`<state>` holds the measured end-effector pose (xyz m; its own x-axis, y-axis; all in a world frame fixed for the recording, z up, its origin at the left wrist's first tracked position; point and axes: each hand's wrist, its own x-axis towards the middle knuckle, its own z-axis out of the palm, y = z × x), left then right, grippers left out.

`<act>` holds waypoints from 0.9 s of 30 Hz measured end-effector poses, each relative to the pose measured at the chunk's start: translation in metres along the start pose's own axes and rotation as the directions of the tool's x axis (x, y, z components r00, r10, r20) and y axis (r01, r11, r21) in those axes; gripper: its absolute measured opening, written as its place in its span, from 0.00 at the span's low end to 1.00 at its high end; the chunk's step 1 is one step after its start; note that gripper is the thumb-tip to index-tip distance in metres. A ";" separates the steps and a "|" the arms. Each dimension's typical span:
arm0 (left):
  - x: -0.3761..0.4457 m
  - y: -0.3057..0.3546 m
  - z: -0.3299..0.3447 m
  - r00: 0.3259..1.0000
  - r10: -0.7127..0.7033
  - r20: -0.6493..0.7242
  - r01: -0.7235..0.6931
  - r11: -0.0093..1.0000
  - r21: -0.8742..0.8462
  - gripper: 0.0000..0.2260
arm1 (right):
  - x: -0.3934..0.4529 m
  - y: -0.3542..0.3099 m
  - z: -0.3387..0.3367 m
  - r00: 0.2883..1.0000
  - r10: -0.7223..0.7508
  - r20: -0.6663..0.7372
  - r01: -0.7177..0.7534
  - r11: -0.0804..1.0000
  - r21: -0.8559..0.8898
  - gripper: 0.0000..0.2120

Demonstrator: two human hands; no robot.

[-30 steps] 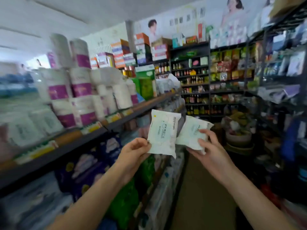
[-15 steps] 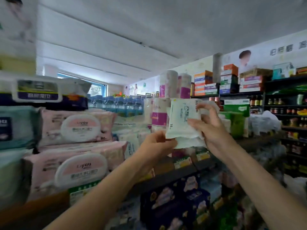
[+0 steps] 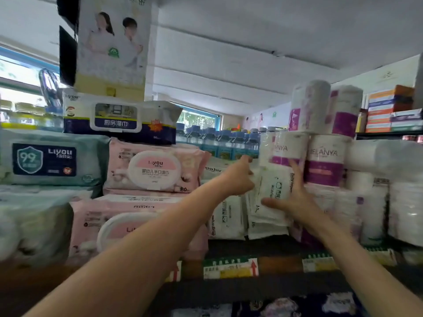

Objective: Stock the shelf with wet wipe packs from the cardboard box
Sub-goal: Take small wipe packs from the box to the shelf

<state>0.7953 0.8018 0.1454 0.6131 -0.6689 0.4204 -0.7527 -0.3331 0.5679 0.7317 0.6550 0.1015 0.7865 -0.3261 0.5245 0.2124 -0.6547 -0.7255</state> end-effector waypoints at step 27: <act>-0.184 0.080 0.139 0.647 0.509 0.568 -0.521 0.839 -0.157 0.08 | -0.296 -0.035 -0.078 0.823 0.558 -0.107 -0.546 0.723 -0.423 0.15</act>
<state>0.5887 0.8052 0.0151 -0.1219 -0.9797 0.1592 -0.9131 0.1736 0.3689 0.4455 0.7213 0.0065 0.7036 -0.7067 0.0746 -0.5210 -0.5844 -0.6221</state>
